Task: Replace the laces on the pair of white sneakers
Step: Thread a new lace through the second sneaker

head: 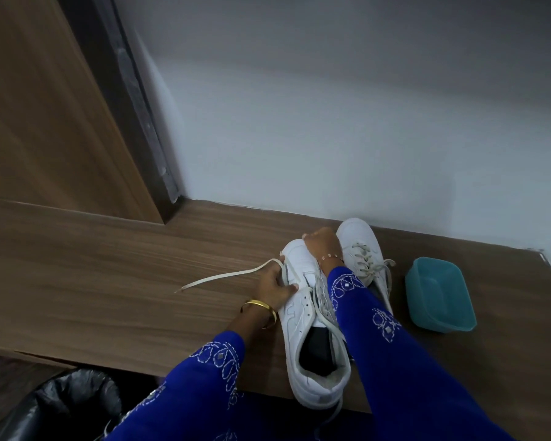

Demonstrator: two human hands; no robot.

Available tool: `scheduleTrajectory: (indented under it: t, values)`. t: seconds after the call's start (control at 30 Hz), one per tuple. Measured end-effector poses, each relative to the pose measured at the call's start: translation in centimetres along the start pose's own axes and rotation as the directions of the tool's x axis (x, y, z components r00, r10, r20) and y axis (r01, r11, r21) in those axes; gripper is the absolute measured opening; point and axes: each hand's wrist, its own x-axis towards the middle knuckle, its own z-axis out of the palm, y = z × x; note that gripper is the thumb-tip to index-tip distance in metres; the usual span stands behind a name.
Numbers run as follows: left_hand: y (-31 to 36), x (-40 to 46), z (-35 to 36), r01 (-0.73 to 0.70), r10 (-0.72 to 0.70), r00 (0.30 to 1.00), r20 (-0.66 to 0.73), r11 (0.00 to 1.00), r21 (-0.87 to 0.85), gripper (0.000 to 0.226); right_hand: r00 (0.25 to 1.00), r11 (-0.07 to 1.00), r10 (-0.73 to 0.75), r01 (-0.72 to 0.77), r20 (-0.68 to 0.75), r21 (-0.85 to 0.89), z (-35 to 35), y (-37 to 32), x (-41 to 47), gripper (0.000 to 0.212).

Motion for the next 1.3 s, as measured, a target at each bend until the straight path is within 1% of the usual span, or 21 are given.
scheduleTrajectory:
  t: [0.07, 0.13, 0.3, 0.33, 0.4, 0.43, 0.47, 0.53, 0.57, 0.6, 0.63, 0.7, 0.73, 0.8, 0.87, 0.93, 1.0, 1.03, 1.13, 1.27, 1.3]
  values:
    - [0.3, 0.0, -0.1, -0.009, 0.009, 1.000, 0.023, 1.000, 0.004, 0.053, 0.999, 0.999, -0.047, 0.047, 0.005, -0.025, 0.2, -0.5, 0.1, 0.039]
    - [0.8, -0.1, -0.4, -0.036, 0.036, 0.998, 0.048, 0.999, -0.001, 0.063, 0.991, 0.992, -0.128, 0.128, 0.027, -0.009, 0.4, -0.8, 0.2, 0.038]
    - [0.7, -0.3, -0.6, -0.028, 0.032, 0.998, 0.050, 0.996, -0.086, 0.060, 0.965, 0.969, -0.240, 0.231, 0.109, 0.086, -0.5, -0.6, -1.3, 0.038]
    - [0.4, -0.3, -0.5, -0.038, 0.041, 0.999, 0.035, 0.996, -0.080, 0.055, 0.961, 0.966, -0.252, 0.243, 0.112, 0.084, -0.9, -0.6, -1.5, 0.038]
    - [0.2, -0.3, -0.2, -0.053, 0.050, 0.998, -0.042, 0.996, -0.070, 0.028, 0.960, 0.965, -0.262, 0.257, 0.099, 0.056, -1.8, -0.7, -2.0, 0.038]
    - [0.1, -0.3, 0.0, -0.049, 0.040, 0.995, -0.087, 0.993, -0.104, 0.017, 0.964, 0.968, -0.249, 0.247, 0.089, 0.033, -2.2, -0.7, -2.3, 0.037]
    - [0.3, -0.6, 0.0, -0.048, 0.028, 0.992, -0.126, 0.987, -0.153, 0.012, 0.968, 0.971, -0.237, 0.238, 0.081, 0.004, -2.6, -0.8, -2.8, 0.035]
    - [0.9, -1.2, 0.0, -0.039, -0.006, 0.984, -0.176, 0.968, -0.247, 0.023, 0.969, 0.965, -0.231, 0.240, 0.092, -0.102, -3.5, -0.8, -4.0, 0.024]
    - [0.9, -1.6, -0.1, -0.034, -0.017, 0.983, -0.181, 0.962, -0.272, 0.021, 0.968, 0.956, -0.225, 0.242, 0.112, -0.164, -3.9, -0.7, -4.9, 0.020]
    - [1.1, -1.9, -0.2, -0.026, -0.024, 0.984, -0.175, 0.959, -0.281, 0.016, 0.967, 0.949, -0.214, 0.239, 0.136, -0.204, -4.3, -0.5, -5.9, 0.021]
    - [1.3, -2.1, -0.2, -0.022, -0.027, 0.985, -0.168, 0.959, -0.284, 0.015, 0.967, 0.947, -0.206, 0.236, 0.149, -0.218, -4.7, -0.2, -7.0, 0.027]
    - [1.5, -2.7, -0.4, -0.011, -0.035, 0.988, -0.149, 0.954, -0.300, 0.028, 0.971, 0.946, -0.190, 0.221, 0.147, -0.235, -5.1, 0.6, -9.5, 0.040]
    - [1.8, -3.2, -0.4, -0.008, -0.039, 0.989, -0.140, 0.948, -0.317, 0.031, 0.972, 0.942, -0.187, 0.218, 0.142, -0.255, -5.3, 1.0, -10.9, 0.043]
    - [2.1, -3.7, -0.3, 0.001, -0.039, 0.994, -0.106, 0.940, -0.340, 0.033, 0.969, 0.938, -0.185, 0.224, 0.164, -0.266, -5.2, 1.9, -12.9, 0.044]
    - [2.8, -4.4, -0.3, 0.025, -0.060, 0.995, -0.078, 0.922, -0.387, 0.035, 0.967, 0.944, -0.197, 0.232, 0.163, -0.235, -4.8, 2.7, -14.4, 0.036]
    - [3.5, -4.6, -0.5, 0.101, -0.152, 0.987, -0.058, 0.852, -0.514, 0.033, 0.965, 0.943, -0.233, 0.254, 0.116, -0.214, -4.5, 3.3, -15.4, 0.023]
    - [4.3, -4.5, -1.2, 0.167, -0.244, 0.969, -0.031, 0.744, -0.647, 0.026, 0.955, 0.921, -0.292, 0.295, 0.052, -0.253, -4.2, 3.9, -16.2, 0.018]
    - [4.7, -4.4, -1.7, 0.185, -0.265, 0.964, -0.013, 0.709, -0.681, 0.024, 0.946, 0.907, -0.322, 0.318, 0.033, -0.277, -4.0, 4.2, -16.4, 0.017]
    - [5.9, -4.5, -3.0, 0.213, -0.247, 0.966, 0.071, 0.612, -0.762, 0.020, 0.922, 0.871, -0.388, 0.373, 0.020, -0.320, -3.6, 4.5, -16.8, 0.018]
    - [7.2, -4.5, -3.7, 0.228, -0.210, 0.968, 0.137, 0.511, -0.829, 0.019, 0.945, 0.852, -0.321, 0.318, 0.066, -0.417, -3.3, 4.0, -16.3, 0.024]
    - [7.5, -4.4, -3.9, 0.228, -0.191, 0.970, 0.153, 0.478, -0.848, 0.018, 0.951, 0.846, -0.298, 0.301, 0.079, -0.441, -3.1, 3.7, -16.3, 0.029]
